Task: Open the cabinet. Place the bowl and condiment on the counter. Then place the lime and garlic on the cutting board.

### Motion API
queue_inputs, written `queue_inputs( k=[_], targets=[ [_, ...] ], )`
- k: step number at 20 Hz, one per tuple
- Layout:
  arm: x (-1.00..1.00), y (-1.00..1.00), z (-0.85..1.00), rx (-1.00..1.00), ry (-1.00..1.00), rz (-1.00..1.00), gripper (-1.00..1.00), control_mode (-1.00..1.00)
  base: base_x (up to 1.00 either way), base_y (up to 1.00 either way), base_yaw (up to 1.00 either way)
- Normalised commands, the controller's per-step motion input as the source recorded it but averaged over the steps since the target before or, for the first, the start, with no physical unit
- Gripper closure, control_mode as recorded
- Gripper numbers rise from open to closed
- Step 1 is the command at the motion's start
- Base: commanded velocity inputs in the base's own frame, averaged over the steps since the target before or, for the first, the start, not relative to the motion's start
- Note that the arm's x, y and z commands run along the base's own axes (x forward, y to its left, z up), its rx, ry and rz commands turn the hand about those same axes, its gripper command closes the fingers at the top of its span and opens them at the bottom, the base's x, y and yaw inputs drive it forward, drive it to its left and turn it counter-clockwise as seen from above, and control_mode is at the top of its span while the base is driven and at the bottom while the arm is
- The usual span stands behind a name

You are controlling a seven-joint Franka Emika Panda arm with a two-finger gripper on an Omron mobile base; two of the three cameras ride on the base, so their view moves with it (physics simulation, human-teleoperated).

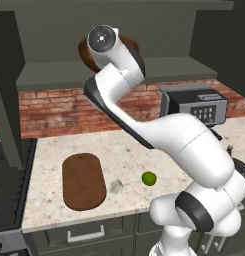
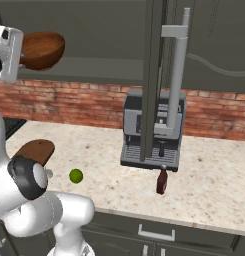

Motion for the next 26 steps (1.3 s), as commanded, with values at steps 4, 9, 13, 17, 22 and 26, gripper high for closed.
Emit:
queue_inputs(
  k=[4, 9, 13, 17, 22, 26],
  targets=[
    [-1.00, -0.01, -0.05, 0.00, 0.02, 0.05, 1.00, -1.00, 0.00, 0.00, 0.00],
    [-1.00, -0.23, -0.22, 0.00, 0.13, 0.02, 1.00, -1.00, 0.00, 0.00, 0.00],
    [-1.00, -0.53, -0.46, 0.00, 0.21, 0.01, 1.00, -1.00, 0.00, 0.00, 0.00],
    [-0.83, -0.81, -0.66, 0.00, 0.23, 0.00, 1.00, -1.00, 0.00, 0.00, 0.00],
    [-0.33, -0.88, -0.65, 0.00, 0.20, 0.01, 1.00, -1.00, 0.00, 0.00, 0.00],
    [-0.03, -0.83, -0.80, 0.00, 0.15, 0.06, 1.00, -1.00, 0.00, 0.00, 0.00]
  ],
)
